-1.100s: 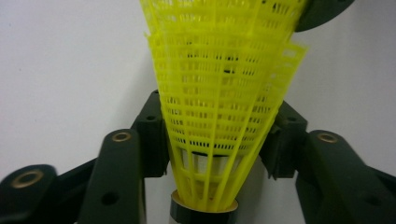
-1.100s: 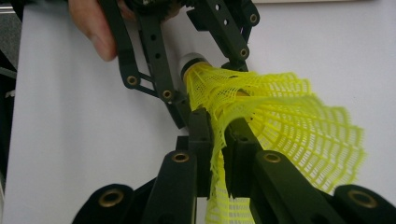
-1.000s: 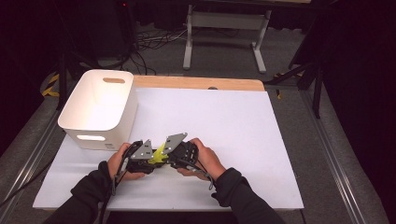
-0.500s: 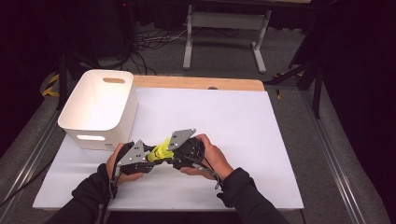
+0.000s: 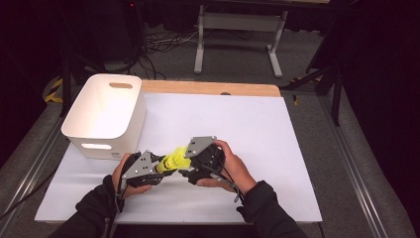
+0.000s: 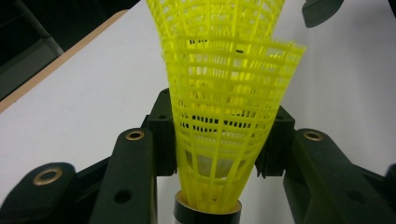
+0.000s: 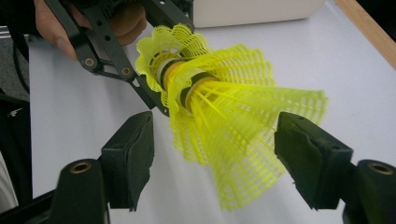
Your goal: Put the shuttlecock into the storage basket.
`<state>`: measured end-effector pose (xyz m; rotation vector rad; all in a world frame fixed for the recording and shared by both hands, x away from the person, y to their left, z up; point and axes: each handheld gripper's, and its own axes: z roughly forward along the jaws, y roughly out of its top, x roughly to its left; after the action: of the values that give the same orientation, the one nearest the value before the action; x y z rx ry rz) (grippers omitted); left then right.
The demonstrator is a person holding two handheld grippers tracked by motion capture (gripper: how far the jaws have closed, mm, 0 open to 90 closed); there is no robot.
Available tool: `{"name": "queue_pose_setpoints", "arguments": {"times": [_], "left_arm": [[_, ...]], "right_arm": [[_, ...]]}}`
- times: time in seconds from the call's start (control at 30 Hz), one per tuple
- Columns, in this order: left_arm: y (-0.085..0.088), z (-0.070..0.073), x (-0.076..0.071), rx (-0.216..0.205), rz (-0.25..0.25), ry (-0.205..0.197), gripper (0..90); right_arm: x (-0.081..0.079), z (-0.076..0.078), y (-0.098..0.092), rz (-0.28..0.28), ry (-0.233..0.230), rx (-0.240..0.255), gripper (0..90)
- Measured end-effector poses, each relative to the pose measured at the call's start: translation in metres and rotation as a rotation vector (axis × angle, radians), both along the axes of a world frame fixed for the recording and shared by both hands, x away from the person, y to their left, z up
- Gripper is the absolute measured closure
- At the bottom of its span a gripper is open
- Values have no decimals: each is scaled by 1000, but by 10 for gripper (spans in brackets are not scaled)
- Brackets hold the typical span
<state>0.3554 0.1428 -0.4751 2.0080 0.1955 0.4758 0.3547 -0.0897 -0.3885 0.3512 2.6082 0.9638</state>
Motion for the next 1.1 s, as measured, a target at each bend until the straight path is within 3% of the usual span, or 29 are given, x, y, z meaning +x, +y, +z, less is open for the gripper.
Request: {"name": "queue_pose_setpoints", "arguments": {"times": [0.1, 0.3, 0.53, 0.73, 0.93, 1.1], "left_arm": [[1, 0, -1, -9, 2, -2, 589], [2, 0, -2, -16, 4, -1, 589], [5, 0, -2, -30, 9, 2, 587], [8, 2, -2, -44, 14, -3, 587], [12, 3, -2, -51, 22, -4, 587], [14, 4, -1, -57, 29, 1, 586]], "right_arm": [[-1, 5, -8, -29, -17, 43, 241], [-6, 10, -20, -47, -45, 112, 248], [-11, 12, -29, -53, -77, 141, 275], [-16, 15, -39, -72, -113, 196, 298], [-19, 10, -54, -114, -166, 217, 304], [-19, 5, -65, -147, -175, 234, 327]]}}
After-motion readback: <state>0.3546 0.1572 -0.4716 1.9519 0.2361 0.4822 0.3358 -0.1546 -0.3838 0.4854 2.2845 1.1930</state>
